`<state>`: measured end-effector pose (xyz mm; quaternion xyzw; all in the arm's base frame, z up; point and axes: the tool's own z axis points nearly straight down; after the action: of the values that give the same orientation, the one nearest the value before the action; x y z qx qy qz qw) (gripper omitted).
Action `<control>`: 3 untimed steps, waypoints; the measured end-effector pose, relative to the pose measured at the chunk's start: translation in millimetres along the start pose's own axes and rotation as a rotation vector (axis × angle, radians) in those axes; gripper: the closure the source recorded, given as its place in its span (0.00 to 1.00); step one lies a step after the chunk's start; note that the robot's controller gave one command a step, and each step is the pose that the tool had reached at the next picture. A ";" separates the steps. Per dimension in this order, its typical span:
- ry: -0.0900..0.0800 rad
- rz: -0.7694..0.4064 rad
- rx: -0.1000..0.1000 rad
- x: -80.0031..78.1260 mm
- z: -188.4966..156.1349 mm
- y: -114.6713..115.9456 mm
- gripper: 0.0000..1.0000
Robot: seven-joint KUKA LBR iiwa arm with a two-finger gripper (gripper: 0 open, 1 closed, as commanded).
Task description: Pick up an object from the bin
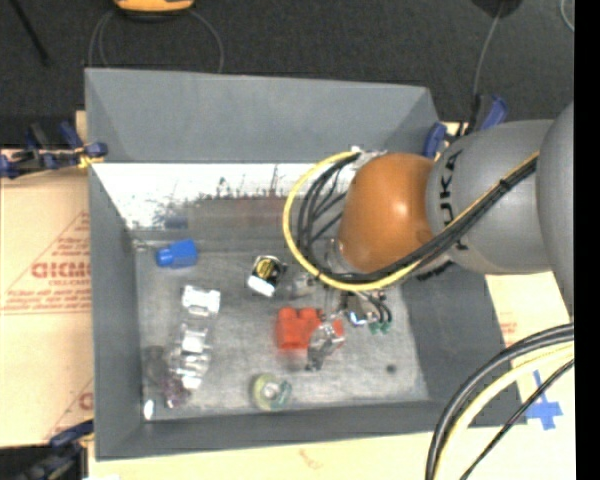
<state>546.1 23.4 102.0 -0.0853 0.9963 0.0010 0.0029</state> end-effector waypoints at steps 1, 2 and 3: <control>-0.002 0.099 0.000 -0.6 -7.5 -7.2 0.00; -0.007 0.264 -0.001 7.9 28.6 -13.1 0.00; -0.002 0.263 -0.001 5.7 26.4 -12.6 0.00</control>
Offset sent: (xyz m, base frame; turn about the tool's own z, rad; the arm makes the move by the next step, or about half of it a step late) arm 0.0004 -0.0068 0.0070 0.1013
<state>542.8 10.0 75.5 0.0458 0.9989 0.0020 0.0036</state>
